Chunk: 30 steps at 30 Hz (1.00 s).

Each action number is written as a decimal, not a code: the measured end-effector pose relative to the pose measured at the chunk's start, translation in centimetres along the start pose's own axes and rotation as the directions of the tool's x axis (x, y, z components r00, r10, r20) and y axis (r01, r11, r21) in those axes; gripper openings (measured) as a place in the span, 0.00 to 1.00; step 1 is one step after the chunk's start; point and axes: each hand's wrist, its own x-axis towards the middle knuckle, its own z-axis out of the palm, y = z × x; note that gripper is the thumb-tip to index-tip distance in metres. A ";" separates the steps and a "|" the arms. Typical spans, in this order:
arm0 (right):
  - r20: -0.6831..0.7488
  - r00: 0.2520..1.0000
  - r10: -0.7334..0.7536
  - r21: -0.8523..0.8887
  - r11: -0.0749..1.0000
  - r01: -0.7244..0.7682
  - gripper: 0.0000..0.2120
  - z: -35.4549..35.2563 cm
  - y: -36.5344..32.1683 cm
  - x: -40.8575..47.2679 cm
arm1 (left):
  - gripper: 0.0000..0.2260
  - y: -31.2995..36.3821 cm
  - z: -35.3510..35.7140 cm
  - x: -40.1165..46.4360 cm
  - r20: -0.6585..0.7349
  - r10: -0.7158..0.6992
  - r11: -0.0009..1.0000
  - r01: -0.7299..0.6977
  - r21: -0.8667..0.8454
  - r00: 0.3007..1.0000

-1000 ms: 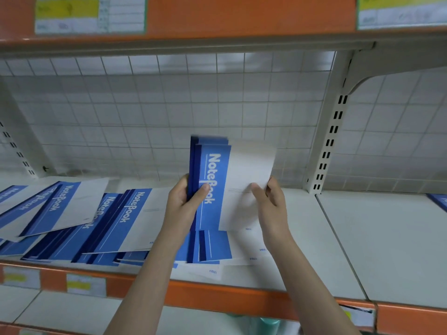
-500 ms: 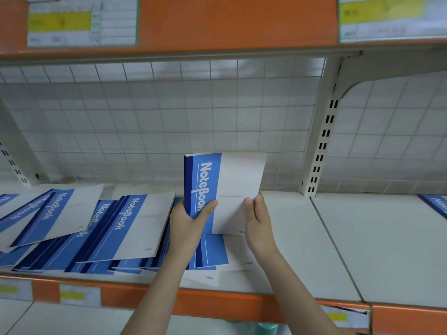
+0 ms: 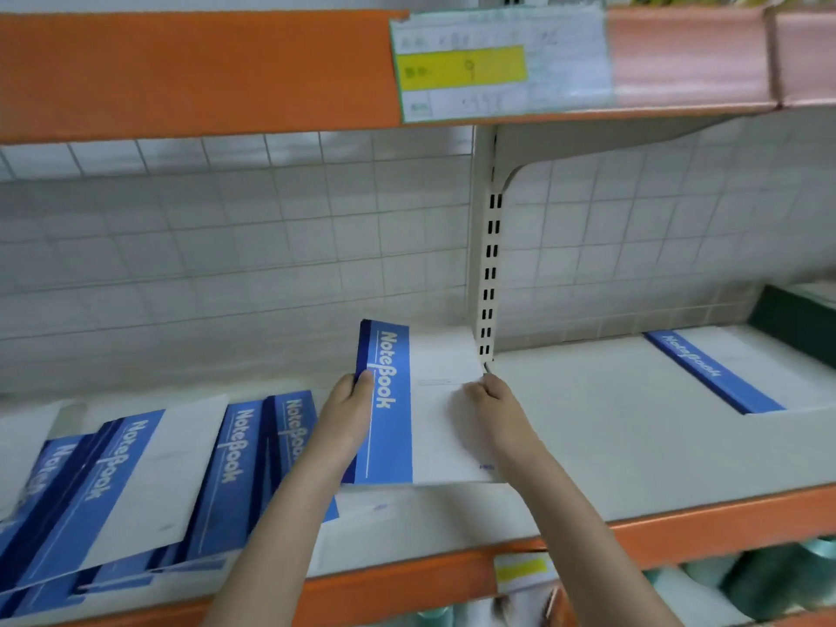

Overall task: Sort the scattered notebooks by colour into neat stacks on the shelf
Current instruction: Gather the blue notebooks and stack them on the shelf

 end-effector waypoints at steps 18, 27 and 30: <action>-0.380 0.916 0.126 -0.207 0.954 -0.217 0.12 -25.5 3.7 -4.3 | 0.13 6.7 24.9 -7.0 0.394 -0.082 0.993 0.110 -0.049 0.915; -0.465 0.856 0.226 -0.146 0.934 -0.326 0.05 -36.6 6.1 -6.9 | 0.12 9.7 35.4 -11.4 0.526 -0.075 0.995 0.101 -0.021 0.847; -0.466 0.853 0.235 -0.097 0.945 -0.313 0.06 -38.7 7.1 -7.5 | 0.13 9.7 37.5 -12.6 0.549 -0.097 0.990 0.135 -0.030 0.830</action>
